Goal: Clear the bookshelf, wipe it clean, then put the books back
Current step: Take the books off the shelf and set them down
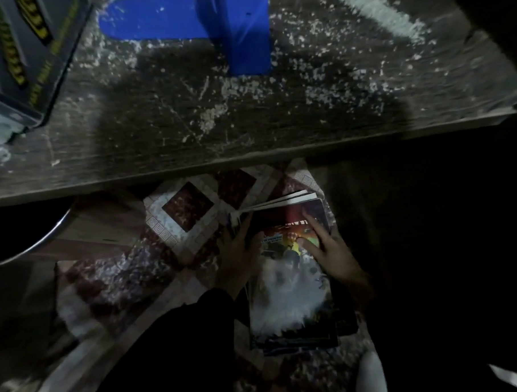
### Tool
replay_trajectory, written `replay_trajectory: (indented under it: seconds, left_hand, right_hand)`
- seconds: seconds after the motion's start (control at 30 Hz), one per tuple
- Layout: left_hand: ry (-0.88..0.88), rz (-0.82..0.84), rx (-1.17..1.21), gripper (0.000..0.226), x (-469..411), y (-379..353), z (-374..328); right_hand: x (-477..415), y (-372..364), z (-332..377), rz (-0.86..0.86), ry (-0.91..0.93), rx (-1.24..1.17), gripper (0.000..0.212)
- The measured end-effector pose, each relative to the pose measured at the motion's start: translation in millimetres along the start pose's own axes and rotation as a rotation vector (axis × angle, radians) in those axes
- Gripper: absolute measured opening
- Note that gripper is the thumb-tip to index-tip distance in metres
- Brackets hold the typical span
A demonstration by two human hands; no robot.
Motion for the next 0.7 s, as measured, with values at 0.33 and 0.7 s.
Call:
replay_trajectory:
  seconds: [0.33,0.7]
  left_hand:
    - [0.249,-0.149,0.431,0.086,50,-30,20]
    - [0.224,-0.009,0.331,0.088,43,-28,12]
  right_hand:
    - [12,-5,-12,-0.287,-0.157,0.010,0.085]
    - [33,-1,-15,-0.378,-0.322,0.062,0.077]
Point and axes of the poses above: each hand's wrist, its own x-axis away from the middle knuckle, its own y-axis out of the back of the hand, z = x × y, the point moved 7 cm from there along -x, towards the middle knuckle, and after that the axes turned 5 degrees about -z, right-handed, at the moved point
